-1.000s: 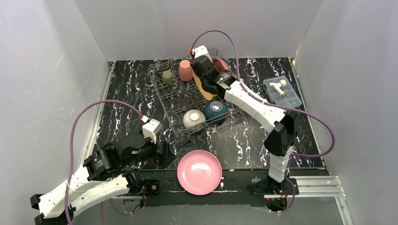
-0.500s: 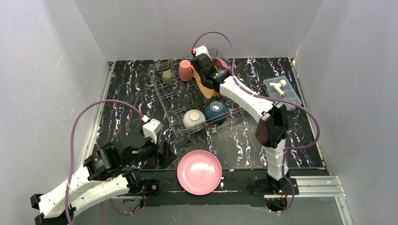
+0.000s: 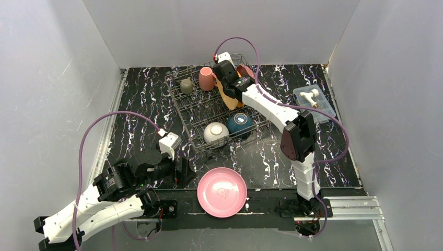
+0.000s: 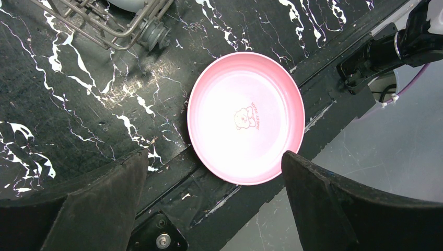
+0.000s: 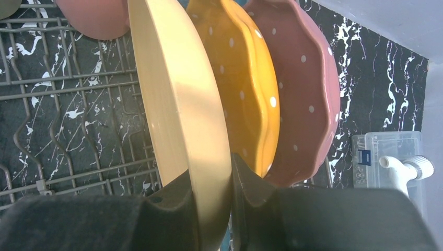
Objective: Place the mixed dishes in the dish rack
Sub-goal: Insert the plate into the dish rack.
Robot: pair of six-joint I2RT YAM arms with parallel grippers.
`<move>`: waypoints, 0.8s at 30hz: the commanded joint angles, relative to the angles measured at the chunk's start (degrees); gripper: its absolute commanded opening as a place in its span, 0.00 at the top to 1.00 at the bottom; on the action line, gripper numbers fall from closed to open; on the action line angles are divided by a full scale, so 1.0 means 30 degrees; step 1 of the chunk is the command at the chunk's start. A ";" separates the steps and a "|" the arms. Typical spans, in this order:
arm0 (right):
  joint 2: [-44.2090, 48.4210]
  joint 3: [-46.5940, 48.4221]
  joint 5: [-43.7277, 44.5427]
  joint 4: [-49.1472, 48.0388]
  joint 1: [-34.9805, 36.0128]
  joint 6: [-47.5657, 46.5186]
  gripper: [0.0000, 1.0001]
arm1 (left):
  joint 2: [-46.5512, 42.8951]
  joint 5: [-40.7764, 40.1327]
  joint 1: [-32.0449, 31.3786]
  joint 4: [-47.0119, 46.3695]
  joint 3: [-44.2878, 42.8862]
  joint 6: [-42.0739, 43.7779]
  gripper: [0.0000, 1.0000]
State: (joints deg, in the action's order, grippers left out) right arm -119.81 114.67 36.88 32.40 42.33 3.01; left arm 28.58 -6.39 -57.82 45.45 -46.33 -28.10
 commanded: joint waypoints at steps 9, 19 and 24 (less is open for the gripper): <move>-0.1087 0.1356 -0.0064 -0.1658 -0.0220 0.0415 0.99 | 0.0098 -0.0006 0.0065 -0.0081 0.0120 0.0284 0.02; -0.1524 0.1102 -0.0760 -0.1719 -0.0255 0.0872 0.99 | 0.0164 0.0221 0.0274 -0.0121 0.0135 0.0342 0.02; -0.1595 0.0870 -0.0858 -0.1741 -0.0257 0.0966 0.85 | 0.0158 0.0198 0.0340 -0.0096 0.0149 0.0333 0.02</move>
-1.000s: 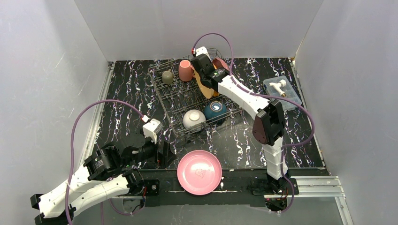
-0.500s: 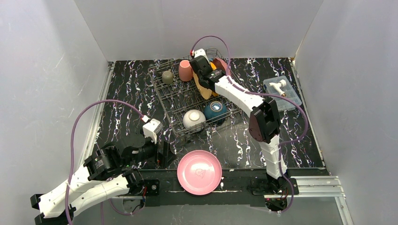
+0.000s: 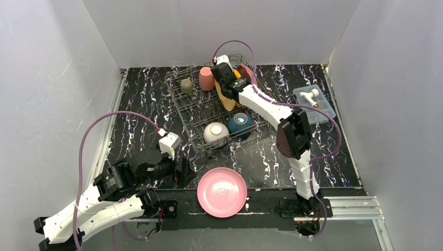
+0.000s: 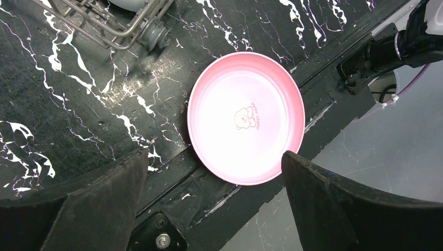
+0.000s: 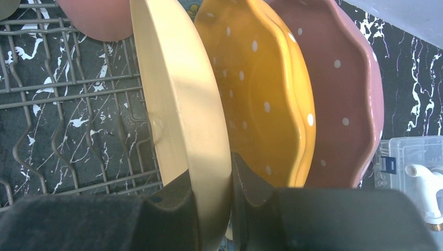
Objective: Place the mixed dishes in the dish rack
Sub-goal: Insert the plate into the dish rack, then pick up the plate from the corner of the board.
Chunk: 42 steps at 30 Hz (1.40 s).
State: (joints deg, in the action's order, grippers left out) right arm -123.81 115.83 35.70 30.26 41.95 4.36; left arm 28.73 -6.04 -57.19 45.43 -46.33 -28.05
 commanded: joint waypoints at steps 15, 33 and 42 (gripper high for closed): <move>-0.0023 0.0413 -0.1198 -0.1041 -0.0131 0.0903 0.45 | 0.0094 0.0247 0.0285 -0.0173 0.0170 0.0354 0.02; 0.0760 0.0676 -0.2171 -0.0880 -0.0128 0.1677 0.30 | 0.0116 0.0340 0.0401 -0.0202 0.0178 0.0386 0.02; 0.1870 -0.0005 -0.2472 -0.1048 -0.0098 0.1782 0.25 | 0.0235 0.0417 0.0452 -0.0231 0.0208 0.0386 0.02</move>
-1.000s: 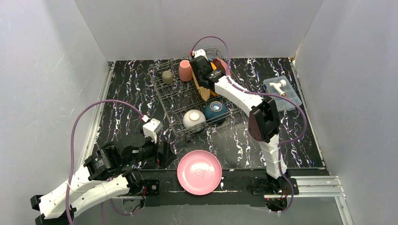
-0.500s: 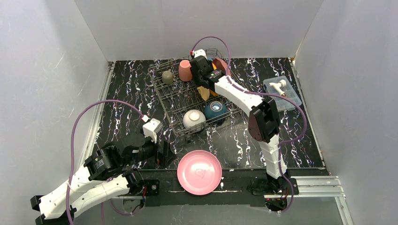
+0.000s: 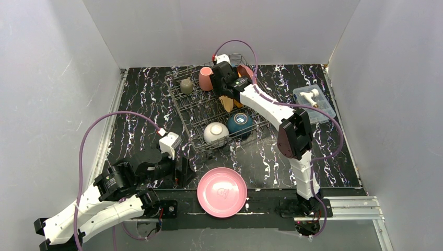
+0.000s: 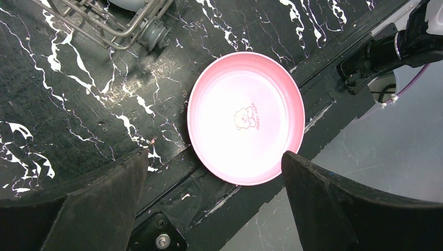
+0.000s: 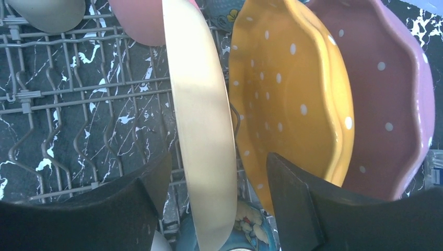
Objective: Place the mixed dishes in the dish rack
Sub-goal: Pick up the plate from the corner of the board.
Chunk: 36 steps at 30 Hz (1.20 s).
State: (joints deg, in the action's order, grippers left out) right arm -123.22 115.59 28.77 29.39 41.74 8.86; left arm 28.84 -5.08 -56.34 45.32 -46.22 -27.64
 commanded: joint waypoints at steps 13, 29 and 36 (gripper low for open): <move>0.5716 -0.2622 -0.1370 -0.1501 0.0512 0.1276 0.22 | 0.0494 0.0169 0.0175 -0.0165 0.0171 0.0281 0.02; 1.4359 -1.0075 -0.4836 -0.1131 0.1461 0.2953 0.22 | 0.0772 0.0076 0.0181 0.0862 -0.0049 -0.2059 0.02; 1.7486 -1.2892 -0.6797 -0.0005 0.1604 0.3781 0.21 | 0.1889 0.1298 0.0175 0.0963 0.0879 -0.4142 0.02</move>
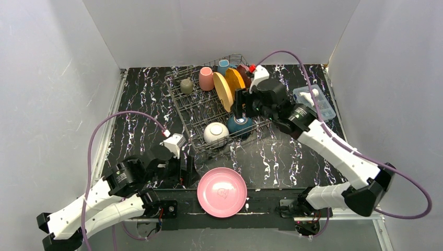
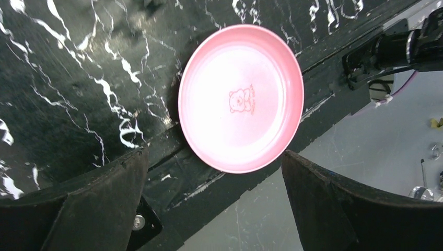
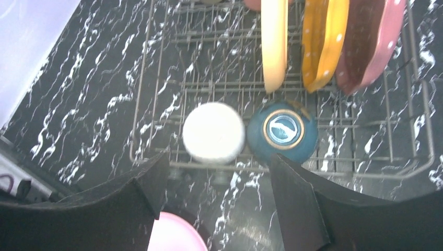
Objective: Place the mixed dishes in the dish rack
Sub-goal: Pick up the plate from the corner of the board.
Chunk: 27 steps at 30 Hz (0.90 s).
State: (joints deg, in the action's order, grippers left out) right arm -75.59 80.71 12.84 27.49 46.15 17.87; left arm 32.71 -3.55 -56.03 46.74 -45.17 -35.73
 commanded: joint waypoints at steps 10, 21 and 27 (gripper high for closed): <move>0.4928 -0.6599 -0.3082 0.0372 0.0201 0.2564 0.25 | 0.1490 0.2569 0.0073 -0.0089 0.2701 -0.4016 0.02; 0.5378 -1.0635 -0.4754 -0.1239 0.0708 0.4224 0.29 | 0.2699 0.2999 0.0058 -0.2263 0.4955 -0.5733 0.11; 0.5473 -1.1731 -0.4683 -0.1595 0.1482 0.4843 0.31 | 0.4032 0.3229 0.0073 -0.3790 0.5659 -0.6087 0.20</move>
State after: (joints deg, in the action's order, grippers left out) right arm -60.84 46.83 -0.34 26.33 49.08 30.11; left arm 42.65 5.43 -56.03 38.74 -29.45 -52.56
